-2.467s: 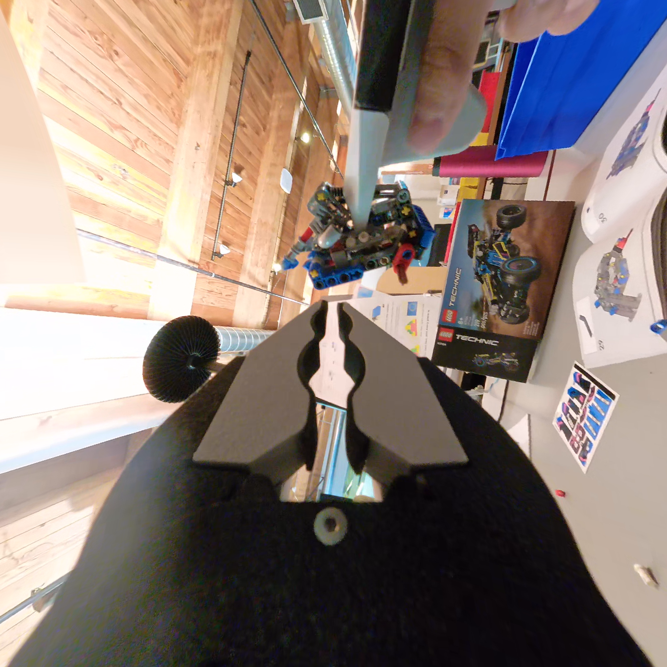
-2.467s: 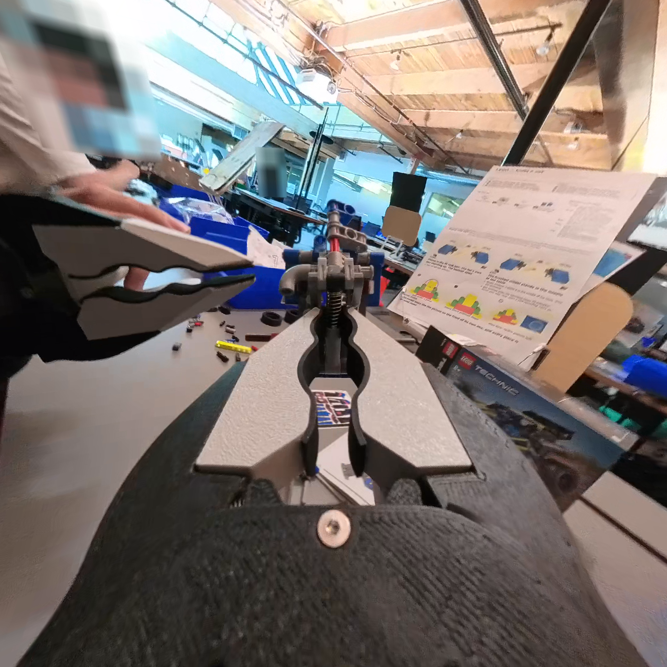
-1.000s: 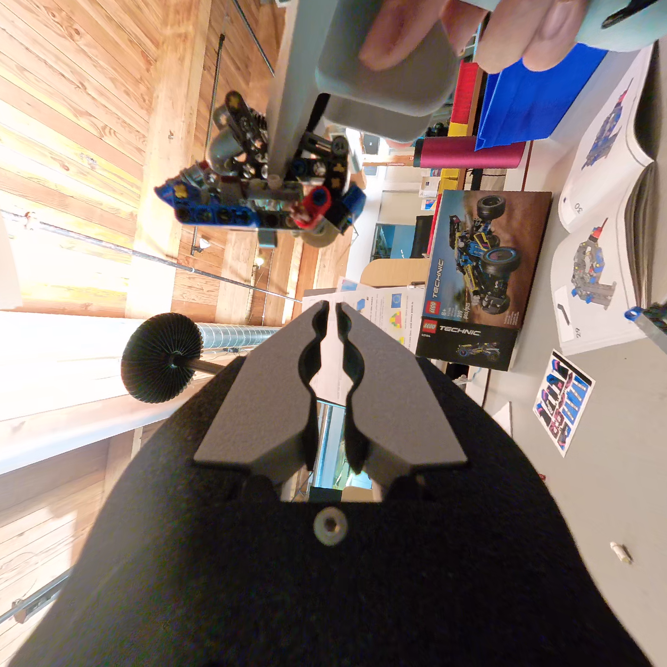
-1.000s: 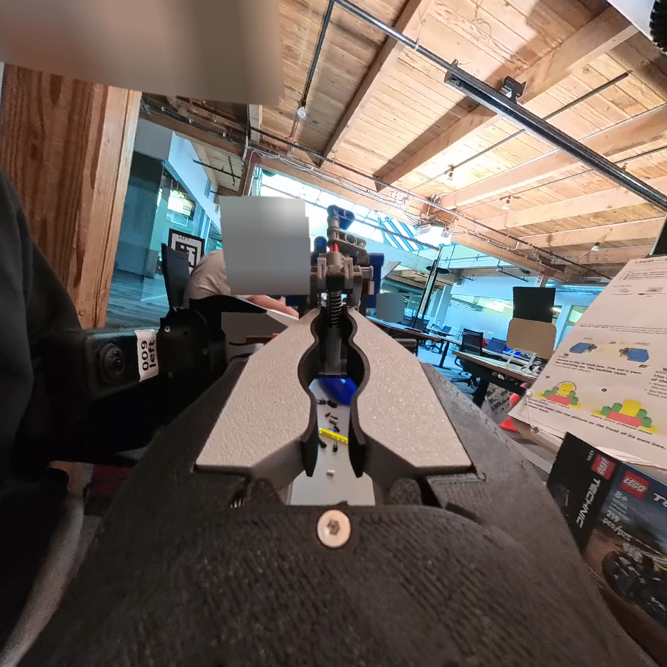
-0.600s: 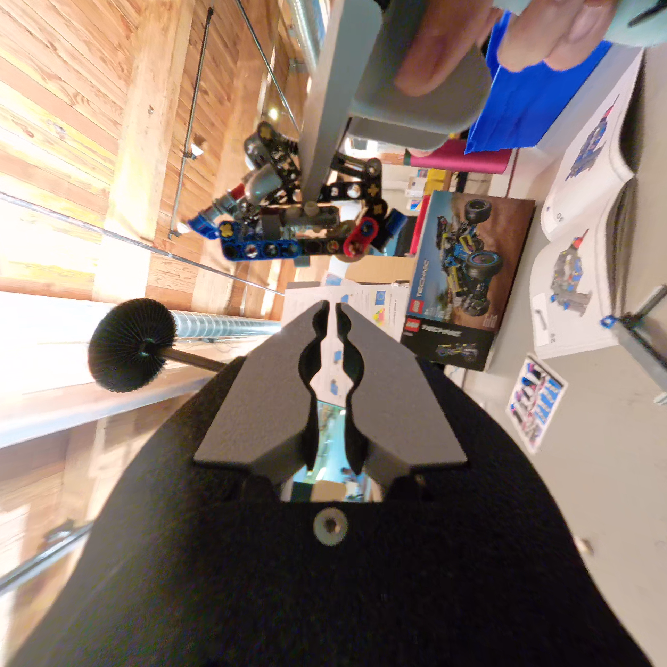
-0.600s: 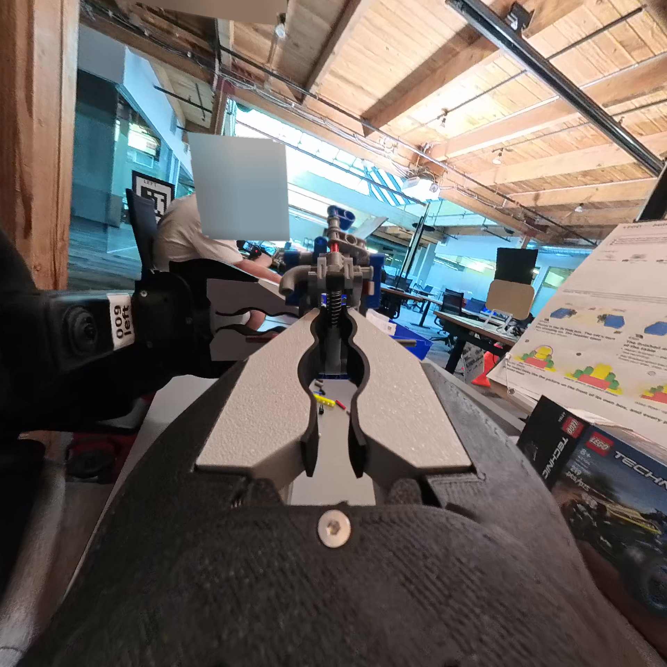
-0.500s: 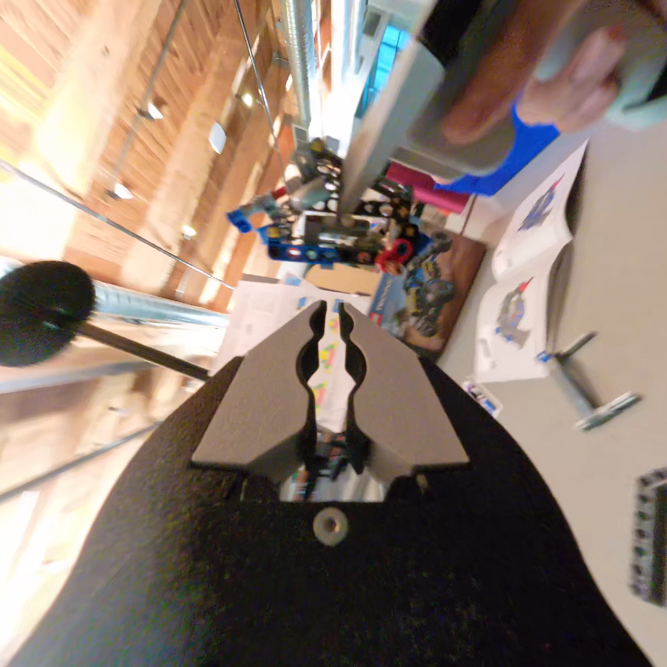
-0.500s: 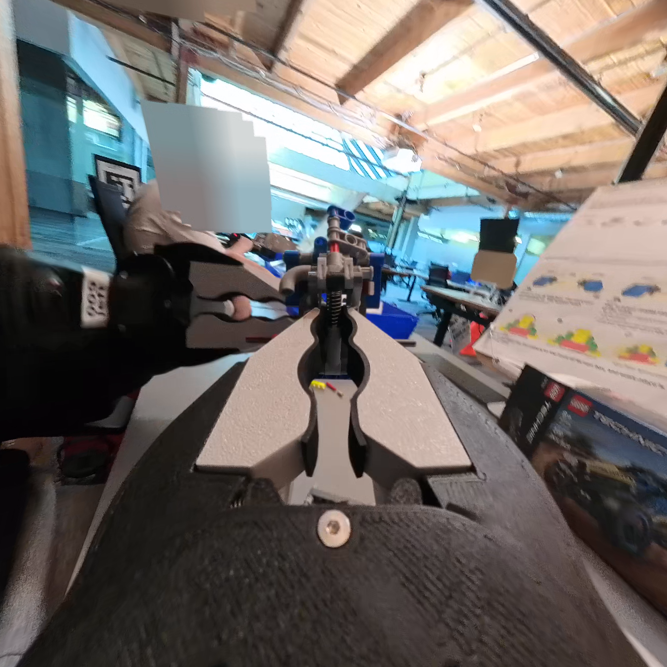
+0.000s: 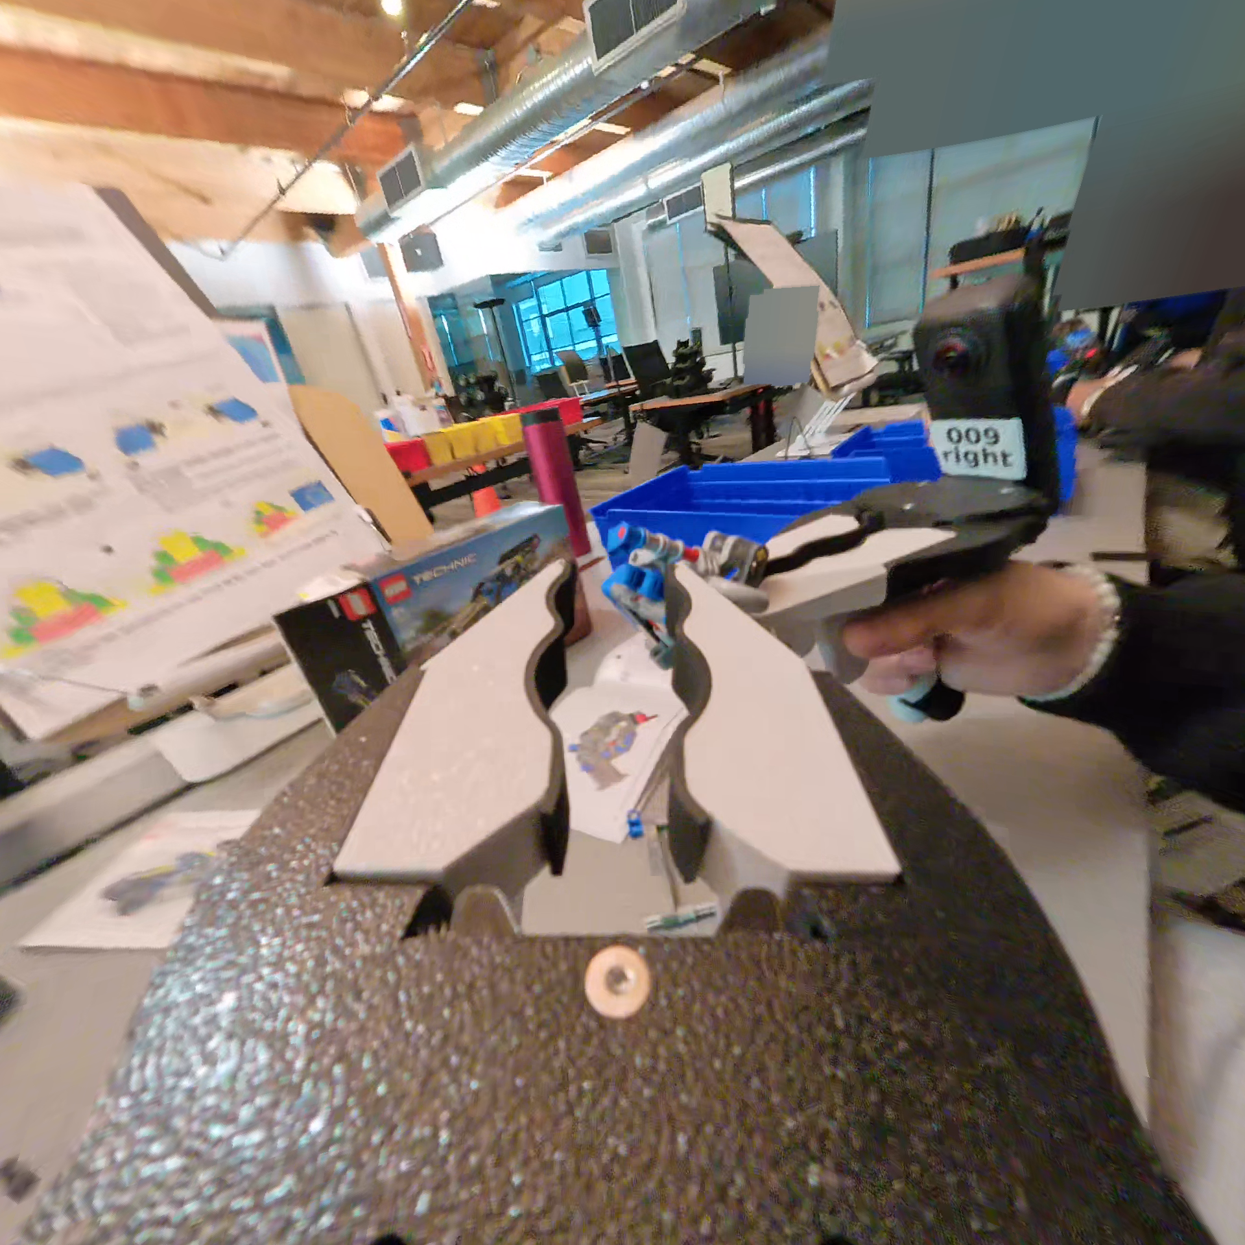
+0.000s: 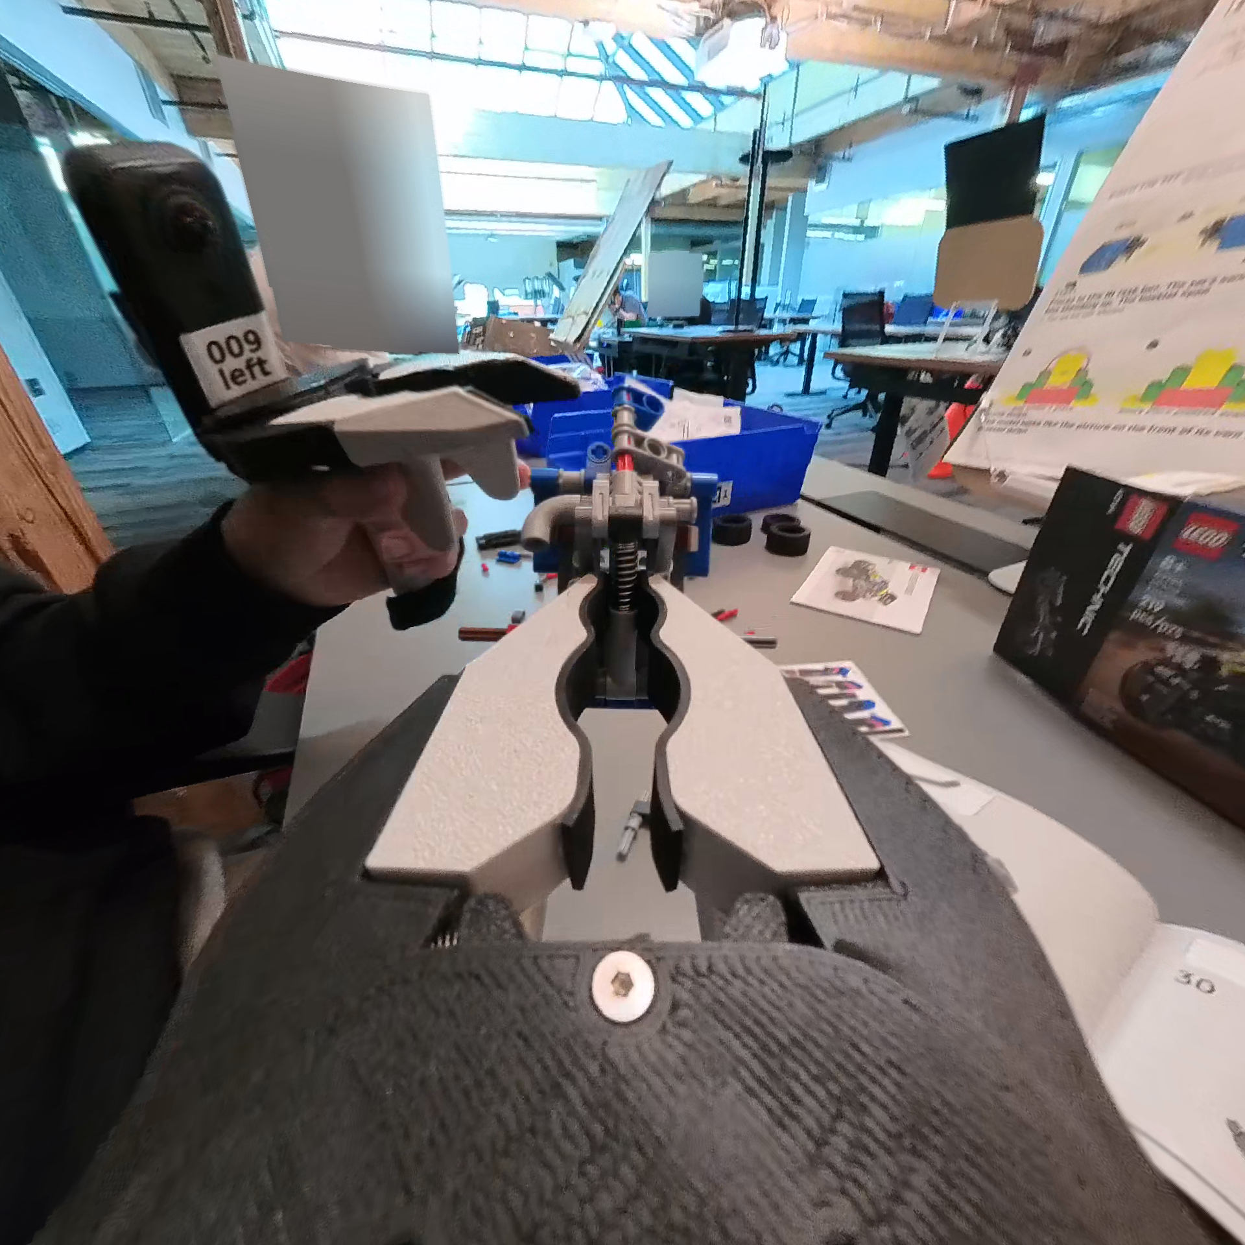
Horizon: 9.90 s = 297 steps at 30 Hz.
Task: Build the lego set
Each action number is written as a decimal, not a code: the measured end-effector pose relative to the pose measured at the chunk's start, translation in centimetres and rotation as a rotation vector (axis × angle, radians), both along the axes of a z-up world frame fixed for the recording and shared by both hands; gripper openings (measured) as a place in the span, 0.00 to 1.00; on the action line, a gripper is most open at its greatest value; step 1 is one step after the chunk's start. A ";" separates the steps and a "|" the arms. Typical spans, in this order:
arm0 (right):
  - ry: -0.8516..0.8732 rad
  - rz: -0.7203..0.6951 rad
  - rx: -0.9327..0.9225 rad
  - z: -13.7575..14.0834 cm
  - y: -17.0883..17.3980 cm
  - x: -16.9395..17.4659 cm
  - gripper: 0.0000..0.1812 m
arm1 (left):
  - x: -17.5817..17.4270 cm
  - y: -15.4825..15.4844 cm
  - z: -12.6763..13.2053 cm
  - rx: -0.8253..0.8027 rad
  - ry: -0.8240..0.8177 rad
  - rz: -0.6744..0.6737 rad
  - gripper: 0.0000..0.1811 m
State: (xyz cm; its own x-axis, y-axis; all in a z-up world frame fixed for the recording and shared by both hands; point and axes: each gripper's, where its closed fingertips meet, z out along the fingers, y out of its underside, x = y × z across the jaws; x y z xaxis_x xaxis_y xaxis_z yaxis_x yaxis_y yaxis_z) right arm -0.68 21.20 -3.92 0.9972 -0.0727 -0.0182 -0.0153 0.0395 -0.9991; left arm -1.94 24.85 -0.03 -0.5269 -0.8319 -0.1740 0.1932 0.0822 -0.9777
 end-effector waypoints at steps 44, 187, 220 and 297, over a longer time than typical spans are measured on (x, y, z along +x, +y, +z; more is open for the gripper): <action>-0.064 0.082 -0.708 -12.1 -5.9 3.0 0.15 | 6.8 12.2 -15.4 0.827 0.217 0.672 0.12; -0.312 0.231 -0.742 -16.1 -5.7 9.9 0.00 | 11.1 0.5 -16.6 1.126 -0.392 -0.020 0.00; -0.289 0.236 -0.728 -16.0 -5.7 9.9 0.00 | 11.7 1.3 -17.5 1.147 -0.328 -0.009 0.00; -0.425 0.136 -0.662 -14.1 -3.9 10.7 0.00 | 11.9 0.5 -15.9 1.327 -0.502 0.071 0.00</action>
State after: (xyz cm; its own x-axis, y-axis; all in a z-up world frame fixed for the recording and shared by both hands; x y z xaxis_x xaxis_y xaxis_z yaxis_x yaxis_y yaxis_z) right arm 9.98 17.28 -17.99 0.9097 0.1878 0.3703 0.4106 -0.5387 -0.7357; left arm 9.96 25.31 -15.93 -0.1417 0.0723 -0.9873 0.4478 0.8941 0.0012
